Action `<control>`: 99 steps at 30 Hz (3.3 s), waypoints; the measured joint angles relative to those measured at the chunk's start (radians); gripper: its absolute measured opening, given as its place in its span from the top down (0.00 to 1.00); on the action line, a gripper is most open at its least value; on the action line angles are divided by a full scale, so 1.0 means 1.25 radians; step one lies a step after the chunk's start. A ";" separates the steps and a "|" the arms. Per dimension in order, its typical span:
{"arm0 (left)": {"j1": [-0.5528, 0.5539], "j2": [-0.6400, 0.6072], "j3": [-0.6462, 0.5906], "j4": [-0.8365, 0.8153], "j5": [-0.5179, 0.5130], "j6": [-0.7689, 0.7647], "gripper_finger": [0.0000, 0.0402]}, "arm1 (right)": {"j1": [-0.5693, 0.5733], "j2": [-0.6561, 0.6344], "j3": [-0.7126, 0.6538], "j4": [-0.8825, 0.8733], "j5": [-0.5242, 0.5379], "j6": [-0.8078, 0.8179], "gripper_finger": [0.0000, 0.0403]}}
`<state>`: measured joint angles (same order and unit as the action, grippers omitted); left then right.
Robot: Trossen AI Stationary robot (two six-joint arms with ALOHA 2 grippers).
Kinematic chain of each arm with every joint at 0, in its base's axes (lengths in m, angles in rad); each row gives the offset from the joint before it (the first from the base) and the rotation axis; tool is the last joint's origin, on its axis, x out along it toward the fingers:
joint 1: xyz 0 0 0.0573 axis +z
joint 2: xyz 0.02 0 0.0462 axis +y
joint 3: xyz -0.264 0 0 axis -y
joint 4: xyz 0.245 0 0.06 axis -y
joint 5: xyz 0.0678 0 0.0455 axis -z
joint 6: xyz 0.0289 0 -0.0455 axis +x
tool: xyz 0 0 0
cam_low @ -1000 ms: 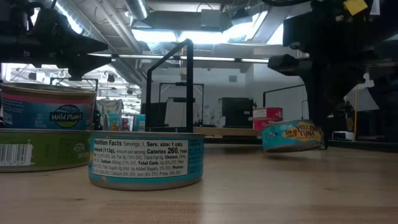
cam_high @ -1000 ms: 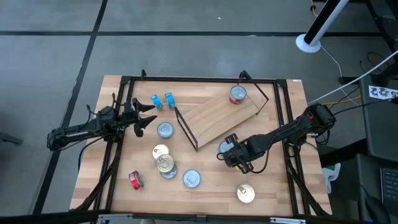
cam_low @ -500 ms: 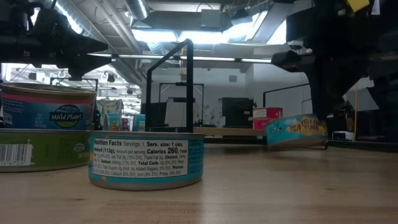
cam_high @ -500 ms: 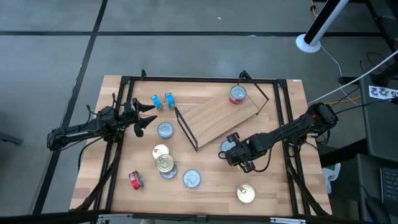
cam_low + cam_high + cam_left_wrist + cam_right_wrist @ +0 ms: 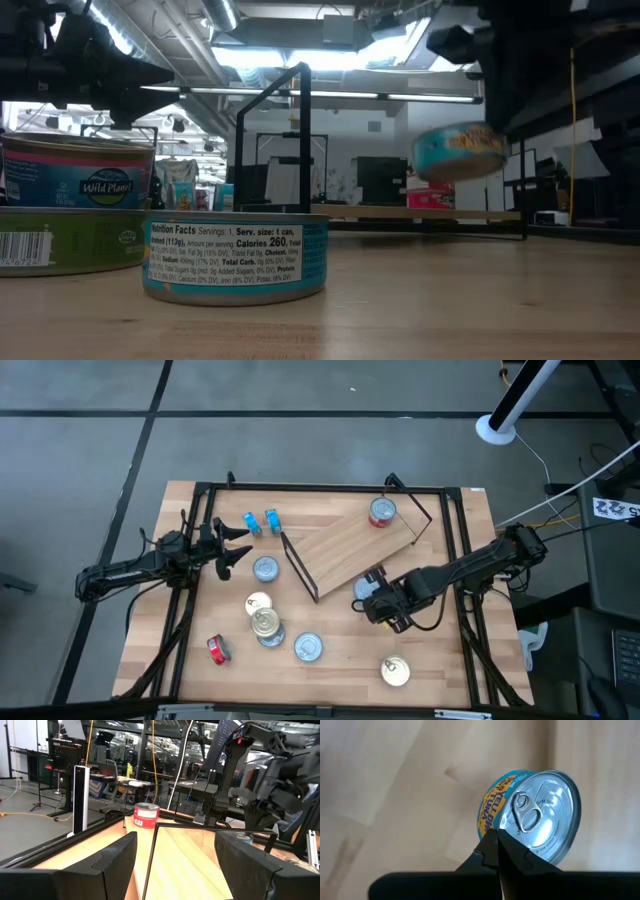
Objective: Stack canned seafood by type on shelf
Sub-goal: Put the light blue tuna can on the shelf, then stack the light blue tuna can on top of the light blue tuna can on the shelf
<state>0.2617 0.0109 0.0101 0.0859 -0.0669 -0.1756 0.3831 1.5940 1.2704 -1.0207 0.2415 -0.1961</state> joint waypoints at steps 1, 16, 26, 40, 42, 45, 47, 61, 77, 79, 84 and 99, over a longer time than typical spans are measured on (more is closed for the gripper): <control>0.000 0.000 0.000 0.000 0.000 0.000 0.35 | -0.005 0.000 0.008 -0.008 0.011 -0.010 1.00; 0.000 0.000 0.000 0.000 0.000 -0.004 0.35 | -0.218 0.000 0.023 -0.013 0.072 -0.155 1.00; 0.000 0.000 0.000 0.000 0.000 -0.005 0.35 | -0.373 0.000 0.023 0.071 0.056 -0.264 1.00; 0.000 0.000 0.000 0.000 0.000 -0.006 0.35 | -0.488 0.025 0.022 0.157 0.002 -0.310 1.00; 0.000 0.000 0.000 0.000 0.000 -0.006 0.35 | -0.491 0.038 0.022 0.172 0.007 -0.314 1.00; 0.000 0.000 -0.001 0.001 0.000 -0.006 0.35 | -0.491 0.057 0.022 0.178 0.001 -0.321 1.00; 0.000 -0.001 -0.001 -0.002 0.002 -0.006 0.35 | -0.491 0.068 0.022 0.169 0.005 -0.325 1.00; 0.000 0.005 -0.001 -0.002 0.001 -0.006 0.35 | -0.493 0.116 0.022 0.169 0.059 -0.329 1.00; 0.000 0.005 -0.001 -0.001 0.001 -0.006 0.35 | -0.522 0.117 0.022 0.164 -0.029 -0.329 1.00; 0.000 0.005 -0.001 -0.001 0.001 -0.006 0.35 | -0.522 0.117 0.022 0.164 -0.030 -0.329 1.00; 0.000 0.005 -0.001 0.000 0.001 -0.006 0.35 | -0.522 0.117 0.022 0.168 -0.026 -0.329 0.96; 0.000 0.005 0.000 0.015 -0.012 -0.064 0.35 | -0.522 0.117 0.022 0.168 -0.017 -0.330 0.75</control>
<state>0.2616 0.0166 0.0097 0.1042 -0.0816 -0.2561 -0.2687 1.7401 1.2980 -0.8104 0.2197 -0.6082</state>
